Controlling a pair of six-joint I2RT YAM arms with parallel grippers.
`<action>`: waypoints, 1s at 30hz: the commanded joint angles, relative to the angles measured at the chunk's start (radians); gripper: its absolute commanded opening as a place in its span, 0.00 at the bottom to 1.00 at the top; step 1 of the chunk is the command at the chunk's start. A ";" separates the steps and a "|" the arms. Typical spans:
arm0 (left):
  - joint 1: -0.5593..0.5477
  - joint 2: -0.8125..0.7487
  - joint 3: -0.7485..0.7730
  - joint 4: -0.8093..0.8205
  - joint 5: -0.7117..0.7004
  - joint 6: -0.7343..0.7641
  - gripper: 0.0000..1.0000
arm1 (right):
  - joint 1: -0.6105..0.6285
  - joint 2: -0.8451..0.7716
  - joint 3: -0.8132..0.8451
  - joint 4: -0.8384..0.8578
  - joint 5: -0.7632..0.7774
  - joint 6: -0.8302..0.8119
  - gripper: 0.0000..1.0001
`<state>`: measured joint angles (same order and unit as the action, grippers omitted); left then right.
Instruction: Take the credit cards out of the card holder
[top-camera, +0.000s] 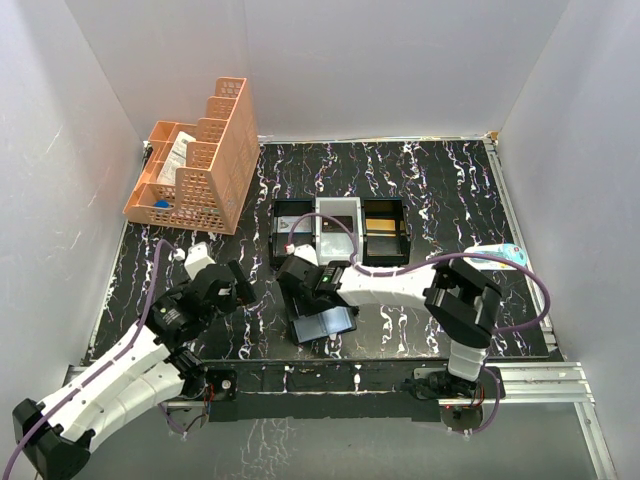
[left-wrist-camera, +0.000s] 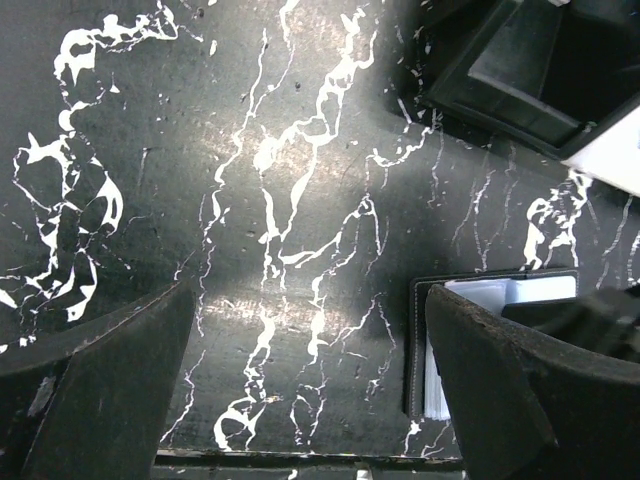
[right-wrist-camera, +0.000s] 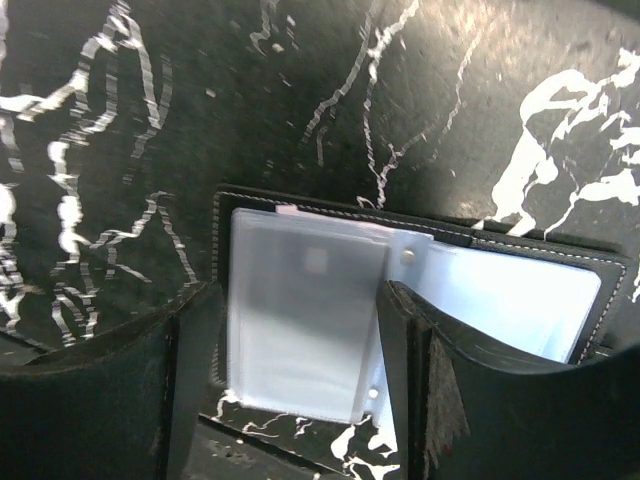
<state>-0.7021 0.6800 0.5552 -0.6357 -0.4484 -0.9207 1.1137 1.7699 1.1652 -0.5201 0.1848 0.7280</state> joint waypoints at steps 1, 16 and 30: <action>0.006 -0.038 0.003 -0.002 0.009 -0.001 0.99 | 0.018 0.017 0.027 -0.045 0.049 0.028 0.62; 0.006 -0.034 0.002 0.002 0.036 -0.005 0.99 | 0.018 0.016 -0.027 -0.002 0.029 0.018 0.52; 0.006 -0.037 -0.015 0.035 0.089 -0.002 0.99 | 0.014 -0.005 -0.035 0.006 0.057 0.039 0.22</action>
<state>-0.7021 0.6487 0.5533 -0.6205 -0.3843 -0.9276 1.1248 1.7939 1.1488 -0.5255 0.2157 0.7559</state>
